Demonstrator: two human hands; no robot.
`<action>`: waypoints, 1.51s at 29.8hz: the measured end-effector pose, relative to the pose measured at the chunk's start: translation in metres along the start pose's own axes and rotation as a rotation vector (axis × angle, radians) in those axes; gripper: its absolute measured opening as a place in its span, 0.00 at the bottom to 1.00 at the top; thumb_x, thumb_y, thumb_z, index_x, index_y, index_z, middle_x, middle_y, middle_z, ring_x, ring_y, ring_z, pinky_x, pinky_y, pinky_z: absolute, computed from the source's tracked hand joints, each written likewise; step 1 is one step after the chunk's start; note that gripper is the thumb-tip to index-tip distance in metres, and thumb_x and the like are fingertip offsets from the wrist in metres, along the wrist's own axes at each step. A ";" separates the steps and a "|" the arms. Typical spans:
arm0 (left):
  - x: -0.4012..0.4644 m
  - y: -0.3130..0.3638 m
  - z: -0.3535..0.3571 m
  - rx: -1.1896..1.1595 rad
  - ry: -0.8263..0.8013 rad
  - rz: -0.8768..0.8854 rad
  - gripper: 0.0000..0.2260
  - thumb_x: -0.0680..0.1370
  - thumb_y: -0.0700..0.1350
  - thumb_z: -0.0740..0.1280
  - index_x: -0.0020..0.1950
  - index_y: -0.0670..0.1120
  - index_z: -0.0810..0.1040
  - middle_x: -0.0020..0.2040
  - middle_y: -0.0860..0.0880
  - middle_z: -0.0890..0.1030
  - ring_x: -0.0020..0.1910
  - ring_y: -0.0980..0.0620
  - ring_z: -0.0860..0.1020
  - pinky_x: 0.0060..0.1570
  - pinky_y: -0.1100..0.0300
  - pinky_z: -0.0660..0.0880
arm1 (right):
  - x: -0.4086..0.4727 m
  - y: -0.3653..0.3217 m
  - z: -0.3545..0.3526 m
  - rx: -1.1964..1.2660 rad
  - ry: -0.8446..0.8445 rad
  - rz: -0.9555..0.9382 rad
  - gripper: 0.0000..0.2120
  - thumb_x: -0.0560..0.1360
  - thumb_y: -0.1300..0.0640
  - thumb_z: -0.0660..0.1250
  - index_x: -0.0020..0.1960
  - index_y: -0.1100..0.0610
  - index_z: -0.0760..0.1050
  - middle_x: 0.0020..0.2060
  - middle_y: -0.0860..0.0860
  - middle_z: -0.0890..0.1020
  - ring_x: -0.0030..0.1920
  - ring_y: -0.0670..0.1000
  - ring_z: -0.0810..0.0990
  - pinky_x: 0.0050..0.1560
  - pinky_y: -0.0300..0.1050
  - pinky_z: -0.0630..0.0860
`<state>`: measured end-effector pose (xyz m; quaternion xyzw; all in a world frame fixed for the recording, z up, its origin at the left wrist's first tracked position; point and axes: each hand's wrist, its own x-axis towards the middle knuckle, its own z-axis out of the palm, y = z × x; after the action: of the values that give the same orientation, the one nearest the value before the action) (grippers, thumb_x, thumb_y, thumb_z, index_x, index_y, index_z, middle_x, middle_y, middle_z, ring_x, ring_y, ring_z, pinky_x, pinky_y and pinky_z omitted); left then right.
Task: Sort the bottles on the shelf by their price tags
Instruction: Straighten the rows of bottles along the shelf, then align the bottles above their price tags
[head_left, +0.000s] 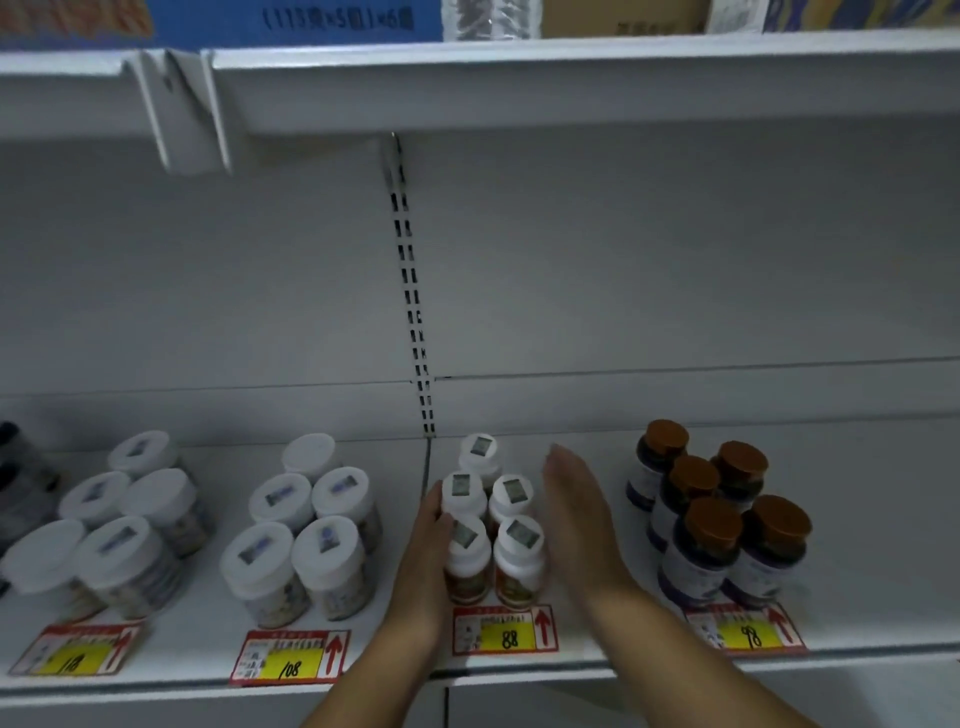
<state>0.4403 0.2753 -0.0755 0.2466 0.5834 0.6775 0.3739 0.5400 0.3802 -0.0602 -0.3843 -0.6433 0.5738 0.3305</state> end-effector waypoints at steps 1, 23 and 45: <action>0.000 0.002 0.001 -0.006 -0.006 -0.023 0.24 0.77 0.59 0.60 0.69 0.48 0.69 0.65 0.41 0.77 0.63 0.39 0.75 0.65 0.39 0.68 | 0.016 -0.008 -0.002 -0.072 -0.012 -0.001 0.19 0.79 0.49 0.56 0.69 0.51 0.65 0.65 0.44 0.70 0.60 0.41 0.68 0.54 0.29 0.64; -0.034 0.043 0.016 0.284 0.122 0.553 0.21 0.77 0.45 0.60 0.69 0.60 0.67 0.73 0.62 0.65 0.69 0.69 0.63 0.60 0.81 0.60 | -0.008 -0.085 -0.010 -0.126 -0.146 -0.282 0.17 0.76 0.42 0.59 0.59 0.48 0.76 0.56 0.37 0.79 0.60 0.38 0.75 0.52 0.24 0.68; 0.007 -0.045 0.199 -0.157 -0.024 -0.100 0.30 0.65 0.67 0.66 0.65 0.56 0.74 0.62 0.48 0.80 0.59 0.45 0.79 0.64 0.40 0.70 | 0.016 0.053 -0.187 0.360 -0.123 0.034 0.23 0.70 0.35 0.58 0.59 0.44 0.76 0.57 0.49 0.82 0.58 0.52 0.80 0.58 0.52 0.76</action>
<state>0.5994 0.4034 -0.0811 0.1951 0.5355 0.6987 0.4324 0.7003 0.4868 -0.0904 -0.2938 -0.5427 0.7076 0.3441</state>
